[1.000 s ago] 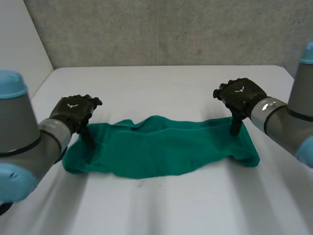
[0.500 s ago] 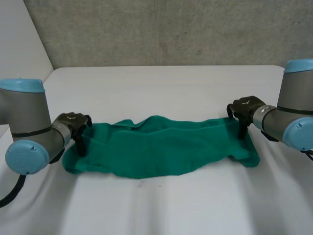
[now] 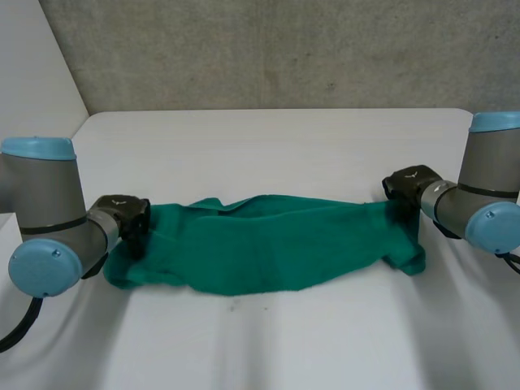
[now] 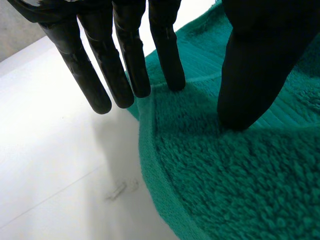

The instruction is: Fold the towel.

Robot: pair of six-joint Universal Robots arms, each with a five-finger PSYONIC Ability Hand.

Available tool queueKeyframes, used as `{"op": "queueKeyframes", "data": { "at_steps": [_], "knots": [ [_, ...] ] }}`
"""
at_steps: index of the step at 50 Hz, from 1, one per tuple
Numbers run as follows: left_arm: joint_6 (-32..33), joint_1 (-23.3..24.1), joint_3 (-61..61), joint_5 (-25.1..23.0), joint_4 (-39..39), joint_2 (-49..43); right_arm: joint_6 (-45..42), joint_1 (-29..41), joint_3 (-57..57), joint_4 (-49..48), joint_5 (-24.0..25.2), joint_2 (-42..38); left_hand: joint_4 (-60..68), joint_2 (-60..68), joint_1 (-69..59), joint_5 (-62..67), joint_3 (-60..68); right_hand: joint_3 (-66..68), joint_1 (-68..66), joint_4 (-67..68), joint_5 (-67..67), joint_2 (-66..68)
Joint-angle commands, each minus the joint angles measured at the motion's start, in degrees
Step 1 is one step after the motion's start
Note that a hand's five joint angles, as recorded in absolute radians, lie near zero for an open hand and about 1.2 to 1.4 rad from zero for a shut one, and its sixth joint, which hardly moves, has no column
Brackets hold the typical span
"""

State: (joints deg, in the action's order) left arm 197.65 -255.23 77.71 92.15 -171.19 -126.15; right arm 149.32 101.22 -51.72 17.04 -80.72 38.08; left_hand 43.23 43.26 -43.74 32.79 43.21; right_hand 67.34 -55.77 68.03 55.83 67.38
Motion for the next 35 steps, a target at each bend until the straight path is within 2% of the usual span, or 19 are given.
{"op": "queueKeyframes", "data": {
  "at_steps": [1,8,13,24,28,33,35],
  "knots": [
    [-0.33,0.43,-0.02,0.14,-0.28,1.25,5.1,-0.85,-5.05,-3.59,-0.23,8.57,6.01,5.98,-5.51,6.46,6.04,12.66,-24.23,11.97,14.17,12.62],
    [-0.51,0.96,0.07,0.14,-2.3,2.4,5.02,-0.94,-11.2,-4.9,0.82,15.69,2.31,2.28,-1.81,2.76,2.34,12.66,-24.23,11.97,14.17,12.62],
    [-0.24,1.05,0.69,0.05,-3.8,1.96,4.67,-1.02,-17.18,-6.84,4.43,22.37,-6.26,-6.29,6.76,-5.81,-6.23,12.66,-24.23,11.97,14.17,12.62],
    [-0.07,2.1,-0.1,-1.18,-4.15,-0.85,4.58,-1.02,-25.01,-7.81,12.16,32.65,-11.82,-11.86,12.33,-11.38,-11.8,12.66,-24.23,11.97,14.17,12.62],
    [0.37,2.1,-0.11,-1.8,-4.5,-1.29,4.58,-1.02,-26.33,-8.42,13.04,35.82,-11.49,-11.52,11.99,-11.04,-11.46,12.66,-24.23,11.97,14.17,12.62],
    [0.55,2.1,-0.1,-1.62,-4.41,-1.56,4.66,-1.02,-27.38,-8.69,13.31,39.6,-8.98,-9.01,9.48,-8.53,-8.95,12.66,-24.23,11.97,14.17,12.62],
    [0.46,2.1,-0.1,-1.27,-4.42,-1.56,4.75,-1.02,-27.39,-8.69,13.31,40.05,9.45,9.42,-8.94,9.89,9.48,12.66,-24.23,11.97,14.17,12.62]
  ]
}}
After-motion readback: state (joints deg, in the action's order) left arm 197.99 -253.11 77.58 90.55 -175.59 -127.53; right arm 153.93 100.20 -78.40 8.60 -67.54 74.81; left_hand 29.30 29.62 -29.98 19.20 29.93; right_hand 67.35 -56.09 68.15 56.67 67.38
